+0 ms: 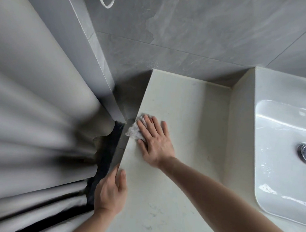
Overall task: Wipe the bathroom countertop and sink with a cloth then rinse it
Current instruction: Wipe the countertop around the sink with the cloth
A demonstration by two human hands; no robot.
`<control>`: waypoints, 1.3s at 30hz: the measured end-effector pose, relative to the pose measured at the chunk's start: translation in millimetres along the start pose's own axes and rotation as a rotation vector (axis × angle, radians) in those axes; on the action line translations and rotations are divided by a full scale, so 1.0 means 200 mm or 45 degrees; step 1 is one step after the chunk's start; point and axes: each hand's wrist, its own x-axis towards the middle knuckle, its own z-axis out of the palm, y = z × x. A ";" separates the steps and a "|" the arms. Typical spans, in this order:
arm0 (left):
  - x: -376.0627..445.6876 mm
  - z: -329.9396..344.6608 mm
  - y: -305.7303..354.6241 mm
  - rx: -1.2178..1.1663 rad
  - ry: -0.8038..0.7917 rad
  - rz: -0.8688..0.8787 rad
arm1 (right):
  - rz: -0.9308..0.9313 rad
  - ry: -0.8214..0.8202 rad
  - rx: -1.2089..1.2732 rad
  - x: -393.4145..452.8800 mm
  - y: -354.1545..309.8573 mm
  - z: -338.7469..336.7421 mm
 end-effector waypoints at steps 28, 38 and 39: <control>0.01 0.04 -0.06 -0.099 -0.070 -0.031 | 0.978 0.242 0.071 -1.06 -0.02 0.07; 0.01 0.00 -0.05 -0.166 -0.088 0.000 | 1.102 0.175 0.108 -1.28 -0.12 0.10; 0.01 0.01 -0.06 -0.159 -0.098 -0.001 | 1.124 0.189 0.126 -1.21 -0.12 0.10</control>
